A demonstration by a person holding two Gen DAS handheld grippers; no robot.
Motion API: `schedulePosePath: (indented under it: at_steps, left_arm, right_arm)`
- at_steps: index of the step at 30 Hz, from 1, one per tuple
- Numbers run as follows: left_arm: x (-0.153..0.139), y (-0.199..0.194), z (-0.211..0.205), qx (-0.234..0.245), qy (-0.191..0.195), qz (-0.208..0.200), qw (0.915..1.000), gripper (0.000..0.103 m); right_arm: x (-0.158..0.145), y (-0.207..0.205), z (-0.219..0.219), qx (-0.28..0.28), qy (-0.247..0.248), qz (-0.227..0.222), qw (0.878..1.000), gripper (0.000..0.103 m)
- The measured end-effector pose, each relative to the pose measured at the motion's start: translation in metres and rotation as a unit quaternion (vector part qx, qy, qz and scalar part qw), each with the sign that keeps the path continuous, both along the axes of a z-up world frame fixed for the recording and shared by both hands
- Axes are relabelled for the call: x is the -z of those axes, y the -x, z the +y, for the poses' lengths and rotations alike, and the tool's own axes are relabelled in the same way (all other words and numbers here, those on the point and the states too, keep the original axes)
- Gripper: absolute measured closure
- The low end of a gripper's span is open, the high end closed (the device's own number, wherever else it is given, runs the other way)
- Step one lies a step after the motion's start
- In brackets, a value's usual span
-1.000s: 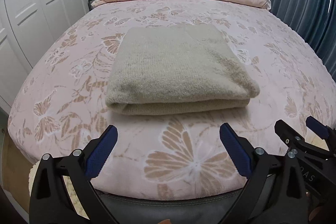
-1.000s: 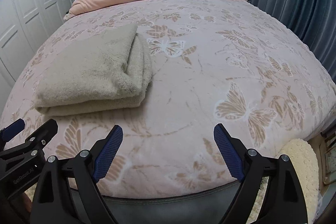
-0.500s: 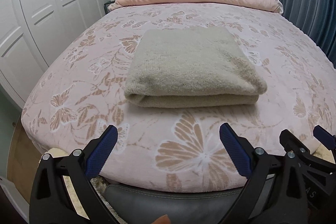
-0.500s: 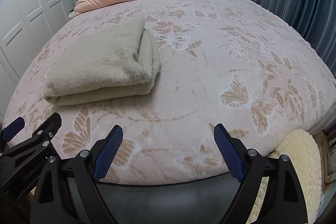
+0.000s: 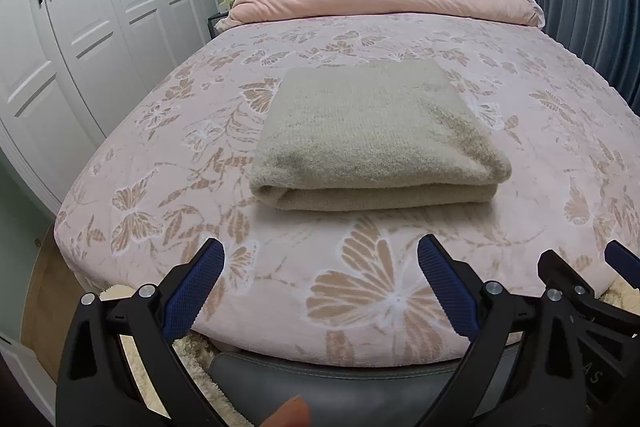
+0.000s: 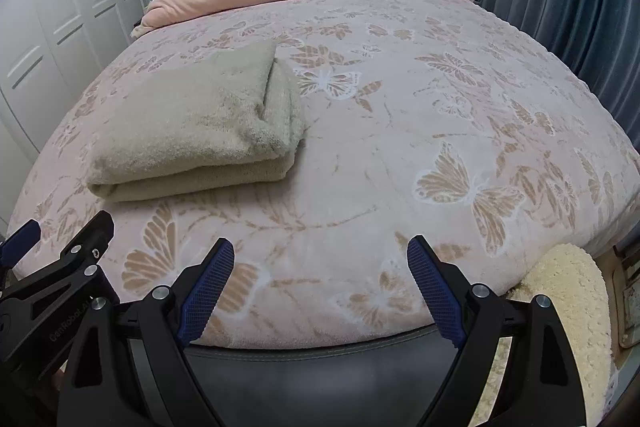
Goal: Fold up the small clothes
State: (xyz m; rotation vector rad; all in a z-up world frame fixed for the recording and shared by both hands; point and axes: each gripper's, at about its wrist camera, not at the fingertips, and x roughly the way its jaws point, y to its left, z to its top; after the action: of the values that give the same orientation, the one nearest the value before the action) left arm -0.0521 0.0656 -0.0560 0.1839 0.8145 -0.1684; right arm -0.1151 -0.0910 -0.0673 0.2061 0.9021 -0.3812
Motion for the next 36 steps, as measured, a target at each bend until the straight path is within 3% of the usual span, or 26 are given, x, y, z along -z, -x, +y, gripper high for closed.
schedulePosePath:
  at_steps: [14, 23, 36]
  left_arm:
    - [-0.004, 0.005, 0.003, -0.002, -0.006, -0.014, 0.9999, 0.009]
    - [-0.002, 0.004, 0.001, 0.004, -0.002, -0.007, 1.0, 0.017]
    - [0.0, 0.003, 0.001, 0.002, -0.007, -0.004, 1.0, 0.017]
  right_arm:
    - [-0.006, 0.002, 0.006, -0.001, 0.021, 0.0, 1.0, 0.017]
    - [-0.006, 0.003, 0.01, -0.001, 0.024, 0.002, 1.0, 0.017]
    - [-0.004, 0.003, 0.01, -0.001, 0.024, 0.004, 1.0, 0.017]
